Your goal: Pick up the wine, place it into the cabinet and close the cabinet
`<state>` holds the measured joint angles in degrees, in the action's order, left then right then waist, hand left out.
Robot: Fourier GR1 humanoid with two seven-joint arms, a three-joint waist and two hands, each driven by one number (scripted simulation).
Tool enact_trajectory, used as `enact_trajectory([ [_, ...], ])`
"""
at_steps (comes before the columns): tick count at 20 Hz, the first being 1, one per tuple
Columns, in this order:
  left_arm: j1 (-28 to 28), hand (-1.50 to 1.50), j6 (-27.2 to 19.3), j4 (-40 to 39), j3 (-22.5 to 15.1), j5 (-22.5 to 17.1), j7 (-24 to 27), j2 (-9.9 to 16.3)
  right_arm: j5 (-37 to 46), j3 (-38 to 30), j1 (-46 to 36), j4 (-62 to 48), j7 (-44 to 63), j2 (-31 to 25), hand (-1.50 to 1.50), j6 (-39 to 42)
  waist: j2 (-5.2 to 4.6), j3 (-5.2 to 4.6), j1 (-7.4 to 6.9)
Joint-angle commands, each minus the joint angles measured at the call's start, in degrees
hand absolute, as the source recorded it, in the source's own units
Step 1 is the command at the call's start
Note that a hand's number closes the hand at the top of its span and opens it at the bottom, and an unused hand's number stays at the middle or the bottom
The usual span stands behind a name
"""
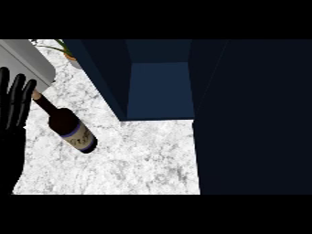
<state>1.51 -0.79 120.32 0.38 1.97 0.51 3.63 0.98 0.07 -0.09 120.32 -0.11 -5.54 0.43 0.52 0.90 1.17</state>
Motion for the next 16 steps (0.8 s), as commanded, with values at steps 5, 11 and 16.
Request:
enact_trajectory([
  [5,9.57,-1.5,-18.58,-8.6,-3.01,17.83,-13.21,-3.53,-5.61,1.25,6.12,2.48,-2.29,-0.96,-1.5,6.07,-0.59,-0.68,0.71],
  [11,16.84,-1.5,-37.36,-14.62,-8.71,8.31,-21.56,-3.6,-13.77,5.66,9.02,8.39,7.36,-3.93,-1.5,12.36,-0.5,-0.86,0.96],
  [16,26.6,-1.5,-46.57,-18.85,-15.02,14.11,-30.07,-3.62,-17.26,3.62,8.16,16.54,16.67,-5.52,-1.5,10.06,-0.44,-0.87,-0.19],
])
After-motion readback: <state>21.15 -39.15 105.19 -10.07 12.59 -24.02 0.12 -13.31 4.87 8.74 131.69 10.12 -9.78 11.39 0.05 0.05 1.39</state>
